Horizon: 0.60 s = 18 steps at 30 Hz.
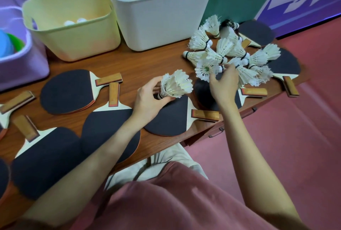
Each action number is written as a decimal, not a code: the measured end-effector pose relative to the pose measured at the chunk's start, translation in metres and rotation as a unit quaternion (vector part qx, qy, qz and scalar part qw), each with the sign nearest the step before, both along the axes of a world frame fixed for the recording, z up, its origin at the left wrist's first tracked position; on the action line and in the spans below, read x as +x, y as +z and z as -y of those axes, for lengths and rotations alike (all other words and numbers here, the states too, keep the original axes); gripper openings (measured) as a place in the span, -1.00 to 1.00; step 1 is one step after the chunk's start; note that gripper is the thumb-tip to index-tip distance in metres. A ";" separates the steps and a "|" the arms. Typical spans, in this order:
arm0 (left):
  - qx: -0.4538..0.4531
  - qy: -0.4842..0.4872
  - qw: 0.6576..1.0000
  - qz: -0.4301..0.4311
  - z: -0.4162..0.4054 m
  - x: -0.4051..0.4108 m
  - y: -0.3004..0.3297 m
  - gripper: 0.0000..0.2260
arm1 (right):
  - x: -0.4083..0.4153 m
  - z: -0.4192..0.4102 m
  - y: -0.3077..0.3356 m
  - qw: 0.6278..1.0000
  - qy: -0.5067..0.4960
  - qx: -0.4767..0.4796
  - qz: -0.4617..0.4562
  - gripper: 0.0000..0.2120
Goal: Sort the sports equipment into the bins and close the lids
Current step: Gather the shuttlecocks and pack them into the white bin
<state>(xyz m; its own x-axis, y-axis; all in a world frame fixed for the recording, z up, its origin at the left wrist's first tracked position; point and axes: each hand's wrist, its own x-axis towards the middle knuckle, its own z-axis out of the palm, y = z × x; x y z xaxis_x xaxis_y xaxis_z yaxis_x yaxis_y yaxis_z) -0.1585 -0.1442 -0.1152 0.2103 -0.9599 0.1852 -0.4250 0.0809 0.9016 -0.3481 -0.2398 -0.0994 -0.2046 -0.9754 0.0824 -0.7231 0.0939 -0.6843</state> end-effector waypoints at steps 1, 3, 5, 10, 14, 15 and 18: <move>0.004 0.001 1.000 -0.001 0.000 0.001 -0.001 -0.49 | 0.000 0.004 -0.003 1.000 0.002 0.019 0.001 -0.56; 0.010 0.002 1.000 -0.004 0.001 0.002 -0.002 -0.48 | 0.002 0.009 -0.006 0.999 0.011 0.032 0.020 -0.64; 0.013 0.002 1.000 -0.004 0.002 0.003 -0.001 -0.48 | 0.004 0.013 -0.008 0.999 0.010 0.023 0.030 -0.81; 0.012 0.022 1.000 0.016 0.003 0.015 0.006 -0.50 | 0.003 0.014 0.001 0.998 -0.006 -0.048 0.029 -0.86; 0.027 0.057 0.998 0.027 0.005 0.027 0.004 -0.48 | 0.008 0.004 0.007 0.997 -0.011 -0.063 0.038 -0.81; 0.030 0.061 0.997 0.030 0.006 0.029 0.004 -0.47 | 0.009 0.003 0.006 0.998 -0.002 -0.051 0.034 -0.79; 0.028 0.064 0.997 0.039 0.005 0.031 0.003 -0.48 | 0.013 0.003 0.001 0.999 0.016 -0.010 0.039 -0.70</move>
<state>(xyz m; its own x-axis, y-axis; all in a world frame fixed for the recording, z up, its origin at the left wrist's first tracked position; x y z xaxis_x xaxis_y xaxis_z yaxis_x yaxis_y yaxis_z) -0.1271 -0.1495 -0.1119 0.3183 -0.9356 0.1528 -0.4981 -0.0280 0.8667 -0.3349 -0.2429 -0.0980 -0.1796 -0.9799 0.0874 -0.6695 0.0567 -0.7406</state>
